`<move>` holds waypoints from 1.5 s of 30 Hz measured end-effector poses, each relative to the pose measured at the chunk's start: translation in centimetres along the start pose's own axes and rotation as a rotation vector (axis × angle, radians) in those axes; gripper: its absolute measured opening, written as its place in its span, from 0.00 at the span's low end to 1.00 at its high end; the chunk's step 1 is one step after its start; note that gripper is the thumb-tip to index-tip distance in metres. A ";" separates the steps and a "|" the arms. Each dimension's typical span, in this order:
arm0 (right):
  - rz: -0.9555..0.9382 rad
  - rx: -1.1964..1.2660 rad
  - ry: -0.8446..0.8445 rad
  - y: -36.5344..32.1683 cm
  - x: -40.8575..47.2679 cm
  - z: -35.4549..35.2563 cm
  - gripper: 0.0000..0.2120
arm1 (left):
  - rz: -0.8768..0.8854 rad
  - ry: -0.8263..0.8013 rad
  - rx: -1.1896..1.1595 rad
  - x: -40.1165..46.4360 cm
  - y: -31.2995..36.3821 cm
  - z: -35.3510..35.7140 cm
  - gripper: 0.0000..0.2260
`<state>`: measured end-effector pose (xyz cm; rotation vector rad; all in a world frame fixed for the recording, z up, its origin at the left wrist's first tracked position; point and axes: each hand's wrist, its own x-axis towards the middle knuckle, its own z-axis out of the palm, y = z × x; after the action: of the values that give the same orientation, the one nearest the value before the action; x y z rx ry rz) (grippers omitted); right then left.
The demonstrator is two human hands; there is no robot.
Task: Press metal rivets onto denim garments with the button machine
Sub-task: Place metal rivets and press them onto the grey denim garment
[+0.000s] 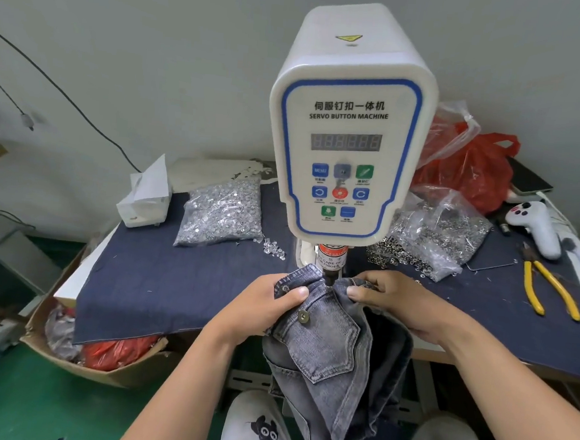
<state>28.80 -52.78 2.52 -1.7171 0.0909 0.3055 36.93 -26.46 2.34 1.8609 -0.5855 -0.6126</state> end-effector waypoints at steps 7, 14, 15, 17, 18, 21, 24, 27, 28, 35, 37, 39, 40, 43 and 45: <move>0.070 0.076 -0.082 -1.5 0.3 0.0 0.19 | -0.013 -0.196 0.007 1.0 1.1 -2.0 0.11; 0.069 0.121 -0.042 -2.6 1.6 -0.3 0.10 | -0.061 -0.149 -0.008 1.7 1.3 -2.1 0.20; 0.061 0.087 -0.025 -2.7 1.7 -0.3 0.11 | -0.055 -0.117 0.012 1.8 1.3 -2.0 0.21; 0.062 -0.015 0.021 -2.8 1.7 -0.1 0.11 | -0.062 -0.076 0.040 1.8 1.3 -1.6 0.21; 0.062 -0.071 0.040 -2.7 1.7 -0.1 0.11 | -0.073 -0.065 0.050 1.8 1.1 -1.4 0.21; 0.063 -0.196 0.078 -1.9 1.3 0.1 0.09 | -0.091 -0.021 0.038 1.8 0.2 -0.7 0.14; 0.050 -0.200 0.093 -0.9 0.9 0.2 0.08 | -0.079 -0.001 0.010 1.7 -0.4 -0.4 0.08; 0.025 -0.196 0.086 -0.5 0.4 0.5 0.11 | -0.083 -0.021 -0.035 1.4 -0.4 -0.5 0.07; 0.017 -0.201 0.087 -0.7 0.3 0.6 0.14 | -0.082 -0.019 -0.040 1.4 -0.4 -0.4 0.06; 0.041 -0.180 0.056 -0.7 0.7 0.4 0.07 | -0.085 0.025 -0.008 1.6 -0.3 0.0 0.07; 0.042 -0.123 0.059 -0.6 0.7 0.4 0.09 | -0.086 0.033 -0.008 1.6 -0.2 0.1 0.06; 0.049 -0.075 0.062 -0.5 0.7 0.4 0.11 | -0.088 0.038 -0.012 1.6 -0.2 0.1 0.06; 0.054 -0.063 0.060 -0.5 0.7 0.4 0.11 | -0.090 0.041 -0.011 1.6 -0.2 0.1 0.05; 0.066 -0.040 0.055 -0.4 0.7 0.3 0.05 | -0.088 0.051 -0.005 1.5 -0.2 0.1 0.05; 0.073 -0.018 0.056 -0.3 0.6 0.3 0.03 | -0.078 0.065 0.019 1.6 -0.1 0.1 0.05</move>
<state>29.45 -52.37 2.64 -1.7433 0.1925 0.3134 38.08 -27.53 1.96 1.9218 -0.4797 -0.5971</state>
